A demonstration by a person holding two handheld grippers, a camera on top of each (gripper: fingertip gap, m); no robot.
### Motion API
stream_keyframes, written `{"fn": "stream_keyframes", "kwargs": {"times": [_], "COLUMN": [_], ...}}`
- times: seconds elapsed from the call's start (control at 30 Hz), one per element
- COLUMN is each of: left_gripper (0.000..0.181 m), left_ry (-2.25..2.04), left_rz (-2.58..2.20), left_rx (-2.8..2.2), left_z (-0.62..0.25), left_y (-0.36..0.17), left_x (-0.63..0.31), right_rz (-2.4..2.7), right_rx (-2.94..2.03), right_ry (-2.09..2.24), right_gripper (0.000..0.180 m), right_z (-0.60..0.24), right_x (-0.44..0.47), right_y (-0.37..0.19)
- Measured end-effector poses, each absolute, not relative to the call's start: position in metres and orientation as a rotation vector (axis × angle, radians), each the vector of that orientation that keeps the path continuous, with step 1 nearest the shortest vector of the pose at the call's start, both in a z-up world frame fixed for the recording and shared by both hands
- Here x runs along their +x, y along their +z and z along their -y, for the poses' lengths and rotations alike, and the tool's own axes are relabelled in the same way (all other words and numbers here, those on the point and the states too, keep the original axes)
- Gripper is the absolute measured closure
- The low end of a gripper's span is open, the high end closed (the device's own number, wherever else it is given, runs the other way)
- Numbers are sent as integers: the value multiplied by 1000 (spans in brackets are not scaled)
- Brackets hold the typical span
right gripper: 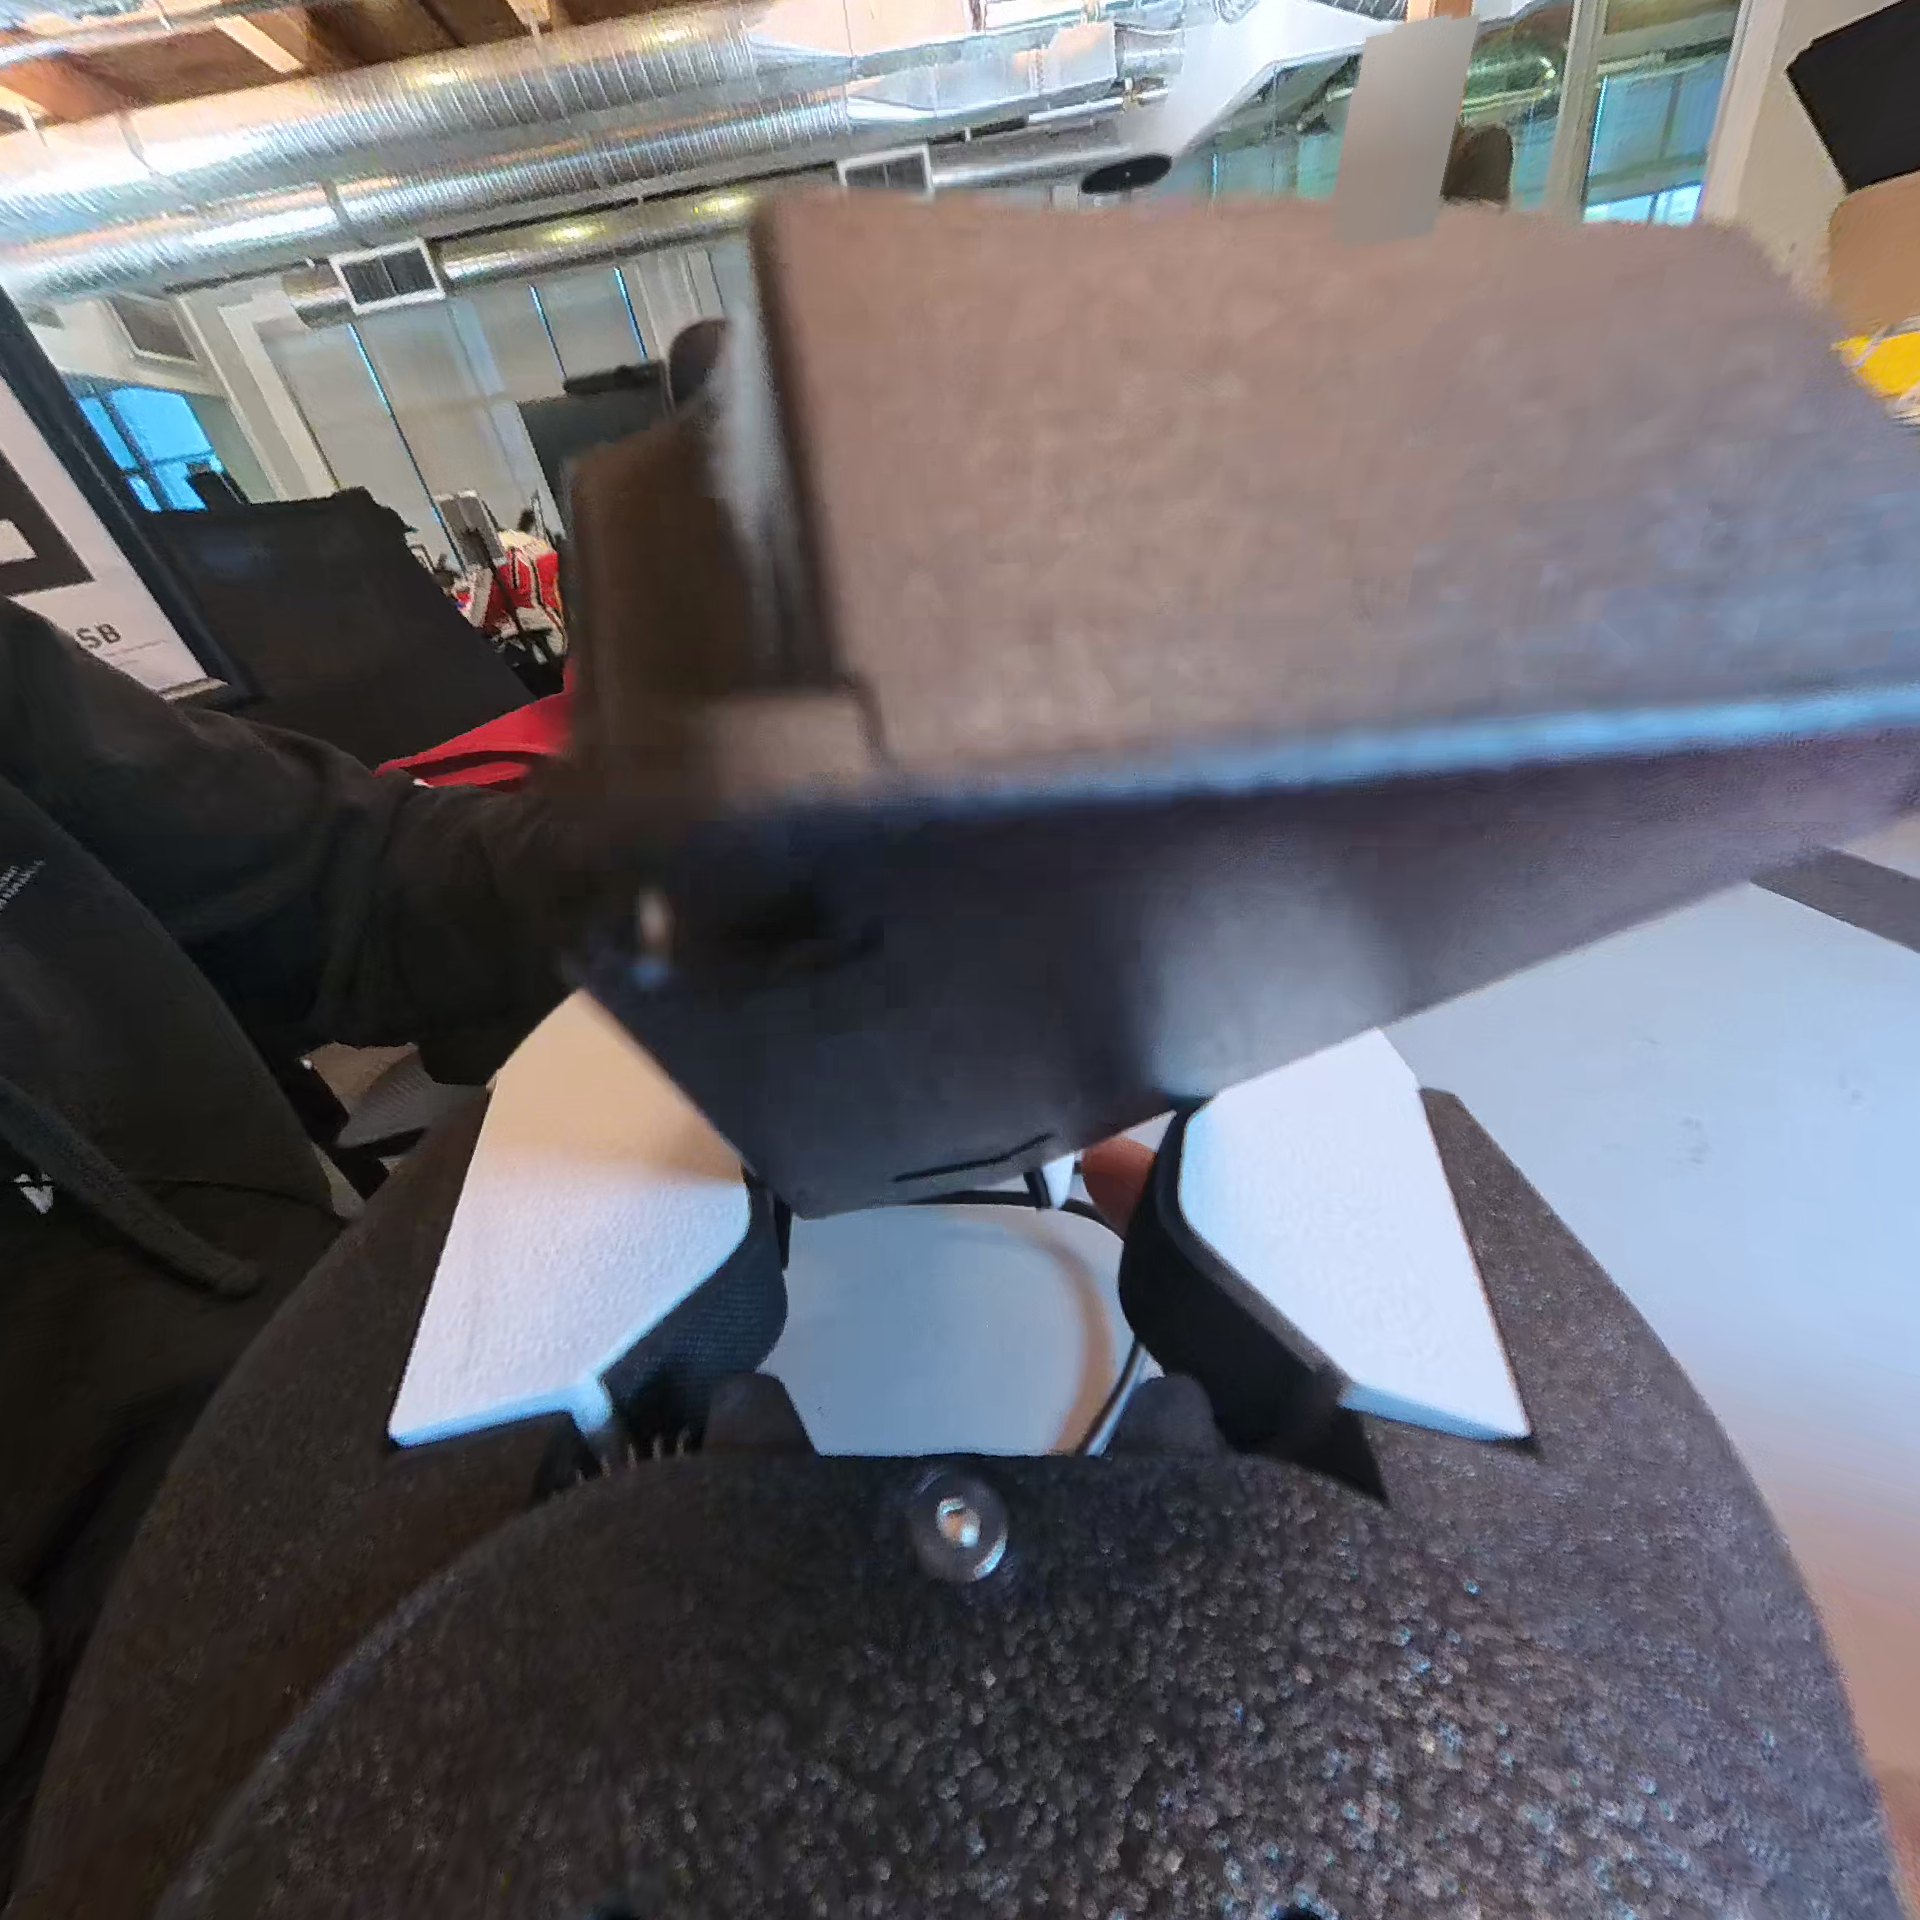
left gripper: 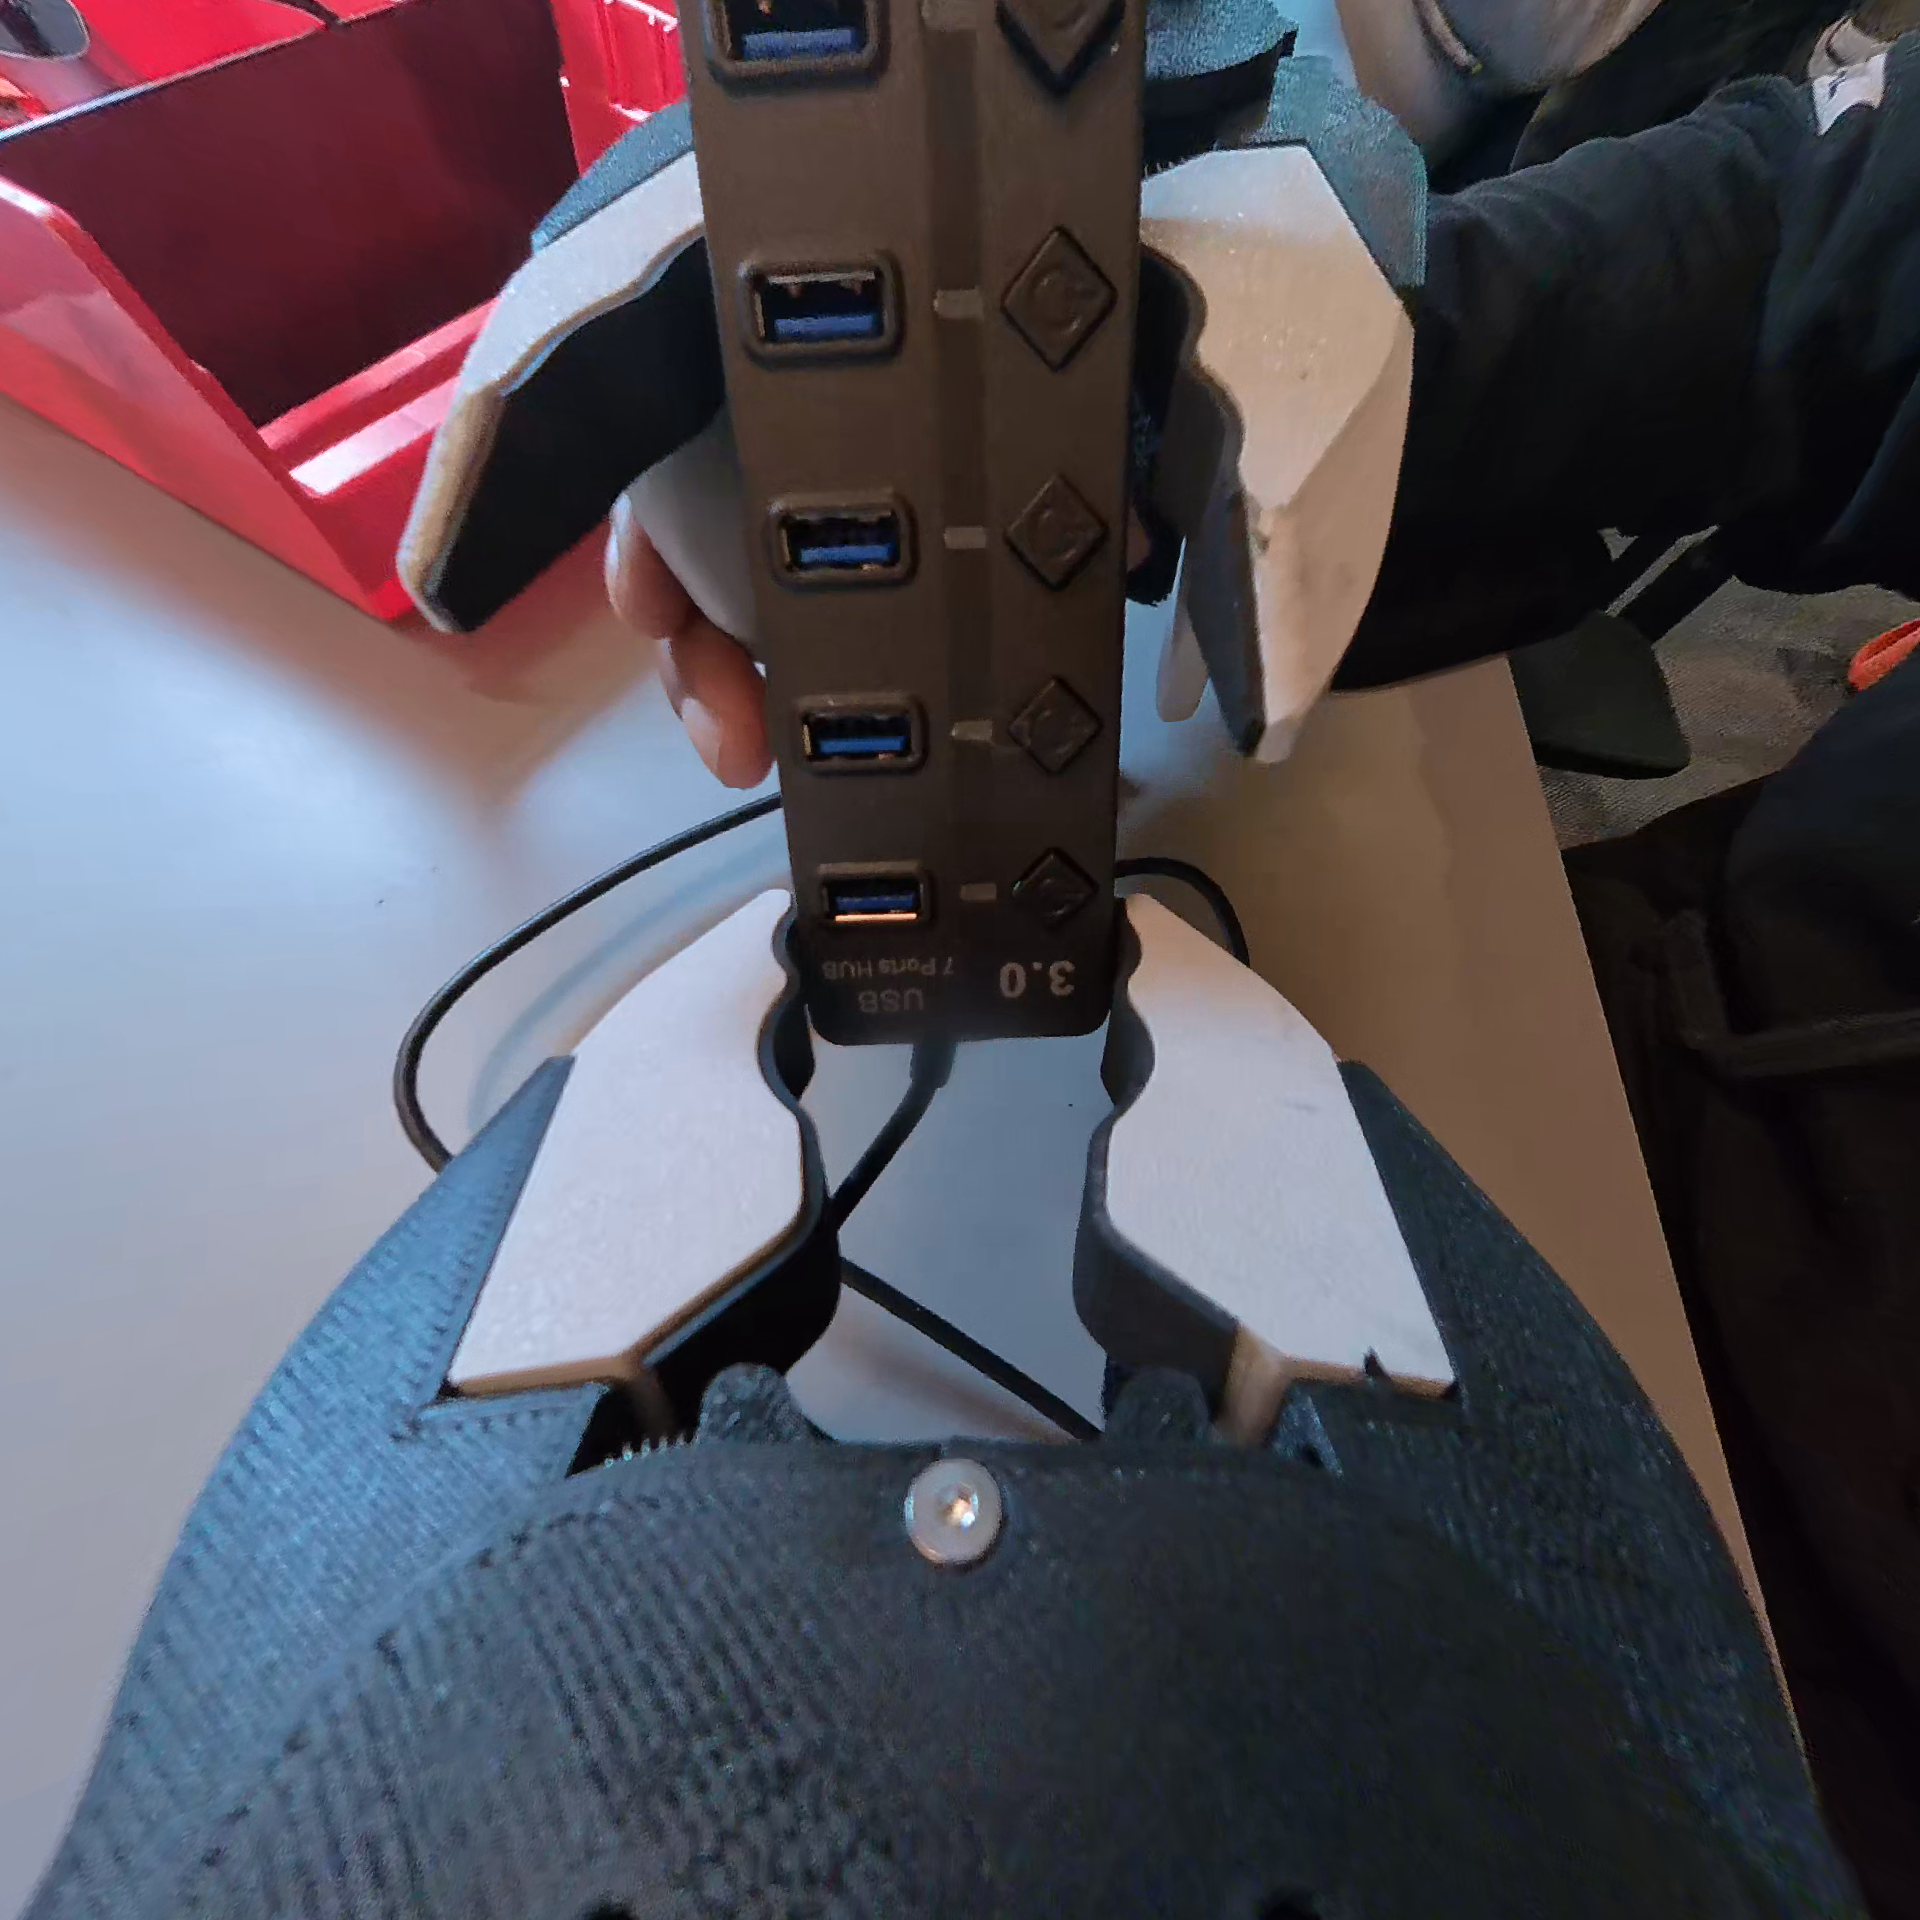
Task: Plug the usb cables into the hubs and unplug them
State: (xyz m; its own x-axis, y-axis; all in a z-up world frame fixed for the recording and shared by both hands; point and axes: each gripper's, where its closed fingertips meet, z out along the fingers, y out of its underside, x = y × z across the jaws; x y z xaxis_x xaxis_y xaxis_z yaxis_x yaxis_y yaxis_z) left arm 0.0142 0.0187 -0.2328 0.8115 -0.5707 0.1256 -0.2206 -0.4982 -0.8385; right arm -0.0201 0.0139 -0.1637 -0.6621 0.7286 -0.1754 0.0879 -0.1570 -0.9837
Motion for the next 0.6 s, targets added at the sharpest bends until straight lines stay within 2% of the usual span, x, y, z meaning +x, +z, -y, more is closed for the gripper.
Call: {"fn": "stream_keyframes", "kwargs": {"times": [0.4, 0.6], "left_gripper": [126, 125], "left_ry": [-536, -482], "left_rz": [-573, -517], "left_rx": [-2058, -1943], "left_z": [-20, -12], "left_y": [-232, -186], "left_x": [18, -10], "right_rz": [1675, 1682], "right_rx": [-926, -839], "right_ry": [1920, 1776], "right_gripper": [102, 108], "right_z": [-13, -29], "right_x": [-16, -8], "right_y": [-159, -140]}}
